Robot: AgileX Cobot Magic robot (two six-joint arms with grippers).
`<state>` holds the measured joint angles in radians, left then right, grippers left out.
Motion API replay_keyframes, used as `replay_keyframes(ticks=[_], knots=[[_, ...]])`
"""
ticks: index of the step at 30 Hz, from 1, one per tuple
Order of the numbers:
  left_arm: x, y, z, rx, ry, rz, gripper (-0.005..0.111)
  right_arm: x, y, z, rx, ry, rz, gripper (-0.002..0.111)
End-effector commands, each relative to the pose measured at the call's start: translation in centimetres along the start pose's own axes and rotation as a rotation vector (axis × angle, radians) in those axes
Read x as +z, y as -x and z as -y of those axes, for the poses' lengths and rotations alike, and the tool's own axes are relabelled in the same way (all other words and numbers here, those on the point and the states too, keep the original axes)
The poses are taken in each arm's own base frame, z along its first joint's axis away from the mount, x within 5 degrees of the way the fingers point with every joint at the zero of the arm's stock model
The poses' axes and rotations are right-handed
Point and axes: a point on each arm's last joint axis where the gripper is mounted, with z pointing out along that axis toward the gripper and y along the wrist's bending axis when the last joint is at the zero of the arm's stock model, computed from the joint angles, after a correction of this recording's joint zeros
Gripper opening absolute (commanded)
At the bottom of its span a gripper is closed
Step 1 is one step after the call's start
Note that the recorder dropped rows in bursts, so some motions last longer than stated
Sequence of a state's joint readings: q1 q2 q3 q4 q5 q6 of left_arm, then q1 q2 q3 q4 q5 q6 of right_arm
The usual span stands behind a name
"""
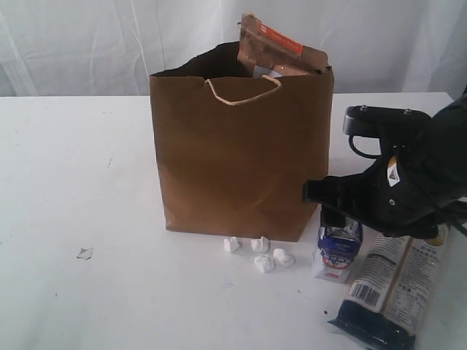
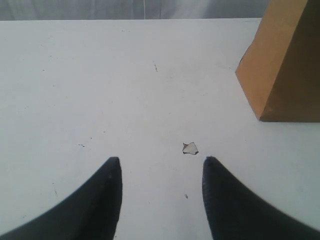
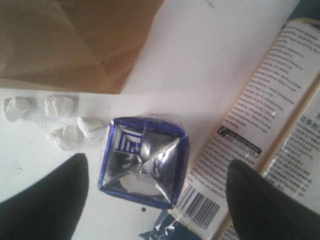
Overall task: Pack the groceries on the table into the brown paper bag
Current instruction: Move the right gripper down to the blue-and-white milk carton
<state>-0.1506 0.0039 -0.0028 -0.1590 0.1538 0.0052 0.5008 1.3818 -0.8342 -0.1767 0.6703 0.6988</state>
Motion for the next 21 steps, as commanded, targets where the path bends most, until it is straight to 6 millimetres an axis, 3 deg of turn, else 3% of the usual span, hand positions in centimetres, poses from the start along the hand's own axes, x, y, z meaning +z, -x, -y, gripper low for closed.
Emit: replay_keyframes(ticks=[1, 21], knots=[[0.0, -0.1, 0.0, -0.004, 0.0, -0.003, 0.053, 0.9, 0.4, -0.4, 0.016, 0.004, -0.008, 0.071], [0.0, -0.1, 0.0, -0.004, 0.0, -0.003, 0.053, 5.6, 0.4, -1.2, -0.047, -0.031, -0.101, 0.07]])
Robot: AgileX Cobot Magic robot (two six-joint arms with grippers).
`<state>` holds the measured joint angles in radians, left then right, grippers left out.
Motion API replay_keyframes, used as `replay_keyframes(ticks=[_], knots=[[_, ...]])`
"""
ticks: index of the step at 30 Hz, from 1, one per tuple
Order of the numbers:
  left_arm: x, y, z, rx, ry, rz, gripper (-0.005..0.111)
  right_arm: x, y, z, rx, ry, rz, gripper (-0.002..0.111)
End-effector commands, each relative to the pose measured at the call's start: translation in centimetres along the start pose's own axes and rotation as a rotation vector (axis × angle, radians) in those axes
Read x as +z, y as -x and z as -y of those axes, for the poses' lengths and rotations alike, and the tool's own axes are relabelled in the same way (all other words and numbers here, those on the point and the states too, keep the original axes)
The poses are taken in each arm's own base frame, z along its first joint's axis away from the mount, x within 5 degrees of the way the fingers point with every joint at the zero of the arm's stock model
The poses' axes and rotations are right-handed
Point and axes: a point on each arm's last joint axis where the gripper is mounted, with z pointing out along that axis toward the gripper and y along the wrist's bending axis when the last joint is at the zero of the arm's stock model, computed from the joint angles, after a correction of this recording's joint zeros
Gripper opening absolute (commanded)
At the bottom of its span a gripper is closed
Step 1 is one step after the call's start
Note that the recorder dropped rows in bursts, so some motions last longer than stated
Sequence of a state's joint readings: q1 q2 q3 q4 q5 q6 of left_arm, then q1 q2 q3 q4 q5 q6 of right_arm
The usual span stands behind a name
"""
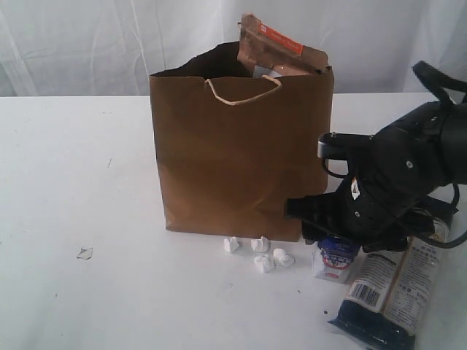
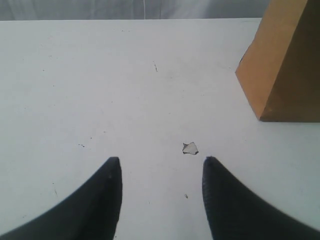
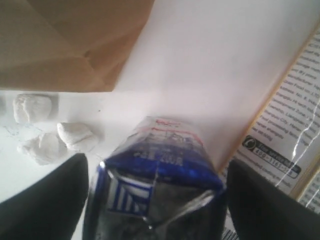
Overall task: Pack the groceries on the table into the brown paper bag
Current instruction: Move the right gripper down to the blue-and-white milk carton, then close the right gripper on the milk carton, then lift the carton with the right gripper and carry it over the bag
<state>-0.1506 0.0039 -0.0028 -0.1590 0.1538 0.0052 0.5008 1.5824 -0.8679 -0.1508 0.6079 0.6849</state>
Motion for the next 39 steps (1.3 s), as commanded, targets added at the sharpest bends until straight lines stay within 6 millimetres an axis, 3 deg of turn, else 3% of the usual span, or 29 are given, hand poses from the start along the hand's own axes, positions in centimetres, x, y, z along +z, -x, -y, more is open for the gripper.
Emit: replay_keyframes(ticks=[1, 4, 10, 12, 15, 19, 26, 34, 39], knots=[[0.0, -0.1, 0.0, -0.004, 0.0, -0.003, 0.053, 0.3, 0.2, -0.2, -0.053, 0.005, 0.004, 0.068], [0.0, -0.1, 0.0, -0.004, 0.0, -0.003, 0.053, 0.3, 0.4, -0.3, -0.062, 0.019, 0.022, 0.057], [0.0, -0.1, 0.0, -0.004, 0.0, -0.003, 0.053, 0.3, 0.4, -0.3, -0.065, 0.017, 0.02, 0.01], [0.0, -0.1, 0.0, -0.004, 0.0, -0.003, 0.053, 0.2, 0.4, -0.3, -0.105, 0.016, 0.02, 0.0], [0.0, -0.1, 0.0, -0.004, 0.0, -0.003, 0.053, -0.6, 0.5, -0.3, -0.143, 0.031, 0.05, 0.0], [0.0, -0.1, 0.0, -0.004, 0.0, -0.003, 0.053, -3.6, 0.5, 0.0, -0.161, 0.091, 0.167, 0.0], [0.0, -0.1, 0.0, -0.004, 0.0, -0.003, 0.053, -10.7, -0.3, 1.3, -0.157, 0.196, 0.401, 0.0], [0.0, -0.1, 0.0, -0.004, 0.0, -0.003, 0.053, -20.6, -1.9, 2.9, -0.142, 0.454, 0.875, 0.0], [0.0, -0.1, 0.0, -0.004, 0.0, -0.003, 0.053, -23.4, -2.5, 3.4, -0.153, 0.546, 1.055, 0.0]])
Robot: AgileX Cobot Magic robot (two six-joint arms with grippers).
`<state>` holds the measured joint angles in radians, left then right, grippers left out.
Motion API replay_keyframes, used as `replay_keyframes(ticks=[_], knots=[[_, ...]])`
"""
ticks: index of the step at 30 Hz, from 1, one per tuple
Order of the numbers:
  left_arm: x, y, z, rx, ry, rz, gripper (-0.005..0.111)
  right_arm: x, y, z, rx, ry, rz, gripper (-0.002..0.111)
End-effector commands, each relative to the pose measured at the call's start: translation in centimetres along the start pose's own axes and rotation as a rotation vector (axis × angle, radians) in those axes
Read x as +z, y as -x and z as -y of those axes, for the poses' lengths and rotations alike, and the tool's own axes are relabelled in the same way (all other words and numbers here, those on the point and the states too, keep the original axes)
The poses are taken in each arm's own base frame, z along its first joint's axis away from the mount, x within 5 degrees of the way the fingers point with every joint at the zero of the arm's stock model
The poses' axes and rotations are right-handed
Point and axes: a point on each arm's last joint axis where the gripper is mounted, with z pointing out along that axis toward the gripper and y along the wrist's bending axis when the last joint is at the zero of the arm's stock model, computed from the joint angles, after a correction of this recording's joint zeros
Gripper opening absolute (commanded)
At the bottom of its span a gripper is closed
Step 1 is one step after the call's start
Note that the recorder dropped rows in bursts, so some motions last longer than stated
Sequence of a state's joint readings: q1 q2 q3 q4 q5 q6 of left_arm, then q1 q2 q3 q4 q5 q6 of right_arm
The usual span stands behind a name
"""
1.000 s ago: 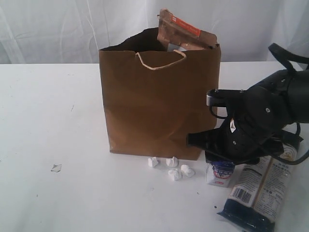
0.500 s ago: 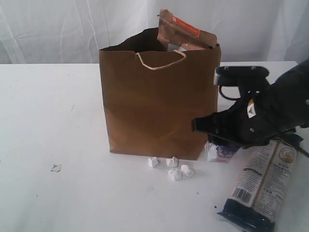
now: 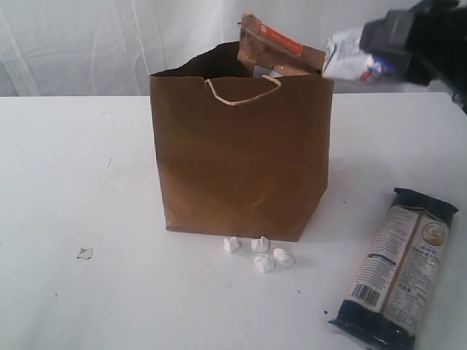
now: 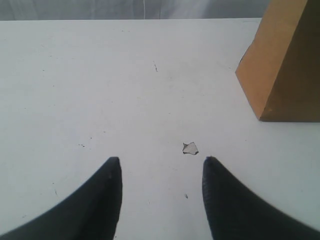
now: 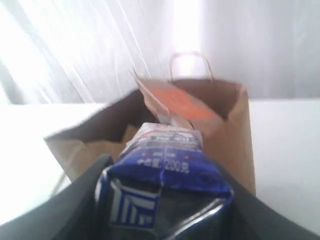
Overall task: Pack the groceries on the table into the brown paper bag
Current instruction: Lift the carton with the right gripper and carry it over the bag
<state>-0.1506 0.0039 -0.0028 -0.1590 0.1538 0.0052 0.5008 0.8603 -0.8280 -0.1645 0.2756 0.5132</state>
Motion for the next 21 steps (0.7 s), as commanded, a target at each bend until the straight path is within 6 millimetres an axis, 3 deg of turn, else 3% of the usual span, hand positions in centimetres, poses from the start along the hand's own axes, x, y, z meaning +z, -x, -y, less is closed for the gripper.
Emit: replay_keyframes(ticks=[1, 9, 17, 21], knots=[[0.0, -0.1, 0.0, -0.004, 0.0, -0.003, 0.053, -1.6, 1.8, -0.8, -0.053, 0.084, 0.185, 0.0], [0.0, -0.1, 0.0, -0.004, 0.0, -0.003, 0.053, -0.1, 2.7, -1.4, -0.059, 0.146, 0.281, 0.0], [0.0, -0.1, 0.0, -0.004, 0.0, -0.003, 0.053, 3.9, 3.6, -2.2, -0.098, 0.125, 0.21, 0.0], [0.0, -0.1, 0.0, -0.004, 0.0, -0.003, 0.053, 6.0, 3.5, -4.3, -0.207, 0.152, 0.122, 0.0]])
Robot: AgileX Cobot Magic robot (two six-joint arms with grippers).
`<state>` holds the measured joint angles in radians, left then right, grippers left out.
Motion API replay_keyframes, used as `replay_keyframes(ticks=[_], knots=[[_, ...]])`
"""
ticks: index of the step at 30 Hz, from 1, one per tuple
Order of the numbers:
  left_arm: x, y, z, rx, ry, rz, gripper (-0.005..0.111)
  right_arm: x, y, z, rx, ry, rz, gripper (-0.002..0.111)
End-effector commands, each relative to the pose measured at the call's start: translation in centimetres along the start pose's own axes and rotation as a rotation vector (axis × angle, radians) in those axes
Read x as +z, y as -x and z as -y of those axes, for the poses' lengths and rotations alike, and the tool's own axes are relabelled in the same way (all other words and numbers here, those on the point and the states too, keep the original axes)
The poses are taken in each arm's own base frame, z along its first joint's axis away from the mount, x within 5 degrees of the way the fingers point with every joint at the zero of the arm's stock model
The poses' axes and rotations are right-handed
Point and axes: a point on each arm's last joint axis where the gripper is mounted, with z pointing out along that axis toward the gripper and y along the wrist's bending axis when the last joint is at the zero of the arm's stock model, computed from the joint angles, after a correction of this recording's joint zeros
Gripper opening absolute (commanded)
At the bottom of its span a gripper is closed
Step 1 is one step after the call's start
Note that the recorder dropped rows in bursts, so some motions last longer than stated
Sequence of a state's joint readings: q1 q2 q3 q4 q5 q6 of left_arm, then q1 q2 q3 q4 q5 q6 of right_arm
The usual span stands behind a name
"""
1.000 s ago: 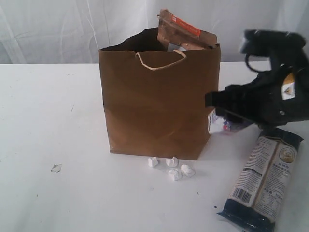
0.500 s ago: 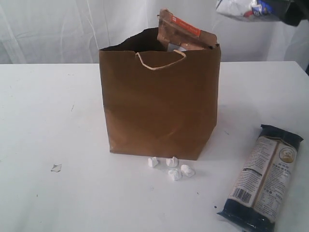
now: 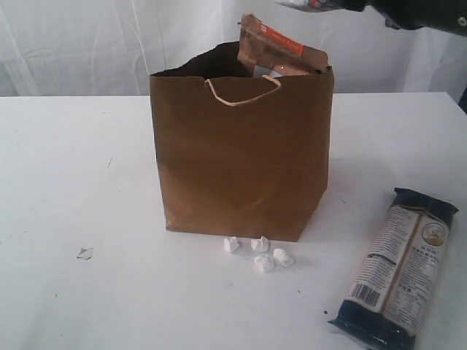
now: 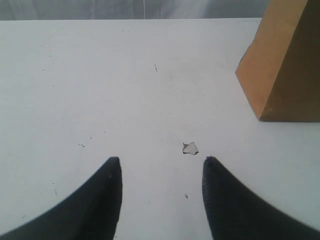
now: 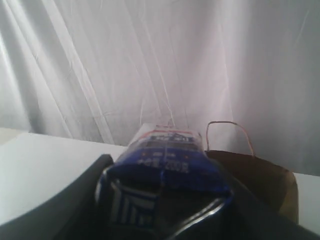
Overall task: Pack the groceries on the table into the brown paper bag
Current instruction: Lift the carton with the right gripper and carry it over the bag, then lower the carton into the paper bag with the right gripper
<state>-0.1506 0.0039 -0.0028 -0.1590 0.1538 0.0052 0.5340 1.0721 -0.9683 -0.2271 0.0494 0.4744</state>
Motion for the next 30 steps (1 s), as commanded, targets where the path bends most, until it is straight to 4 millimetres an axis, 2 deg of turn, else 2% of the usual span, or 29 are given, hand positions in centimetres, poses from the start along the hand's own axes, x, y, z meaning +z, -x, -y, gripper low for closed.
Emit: replay_keyframes(ticks=[1, 7, 13, 19, 25, 30], knots=[[0.0, -0.1, 0.0, -0.004, 0.0, -0.003, 0.053, 1.7, 0.6, -1.9, -0.117, 0.054, -0.029, 0.0], [0.0, -0.1, 0.0, -0.004, 0.0, -0.003, 0.053, 6.3, -1.1, -3.3, -0.268, 0.066, -0.166, 0.0], [0.0, -0.1, 0.0, -0.004, 0.0, -0.003, 0.053, 9.3, -1.9, -3.4, -0.355, 0.058, -0.218, 0.0], [0.0, -0.1, 0.0, -0.004, 0.0, -0.003, 0.053, 10.6, -2.5, -3.2, -0.366, 0.03, -0.297, 0.0], [0.0, -0.1, 0.0, -0.004, 0.0, -0.003, 0.053, 10.8, -2.7, -3.2, -0.384, 0.033, -0.301, 0.0], [0.0, -0.1, 0.0, -0.004, 0.0, -0.003, 0.053, 11.9, -3.6, -3.1, -0.387, 0.029, -0.332, 0.0]])
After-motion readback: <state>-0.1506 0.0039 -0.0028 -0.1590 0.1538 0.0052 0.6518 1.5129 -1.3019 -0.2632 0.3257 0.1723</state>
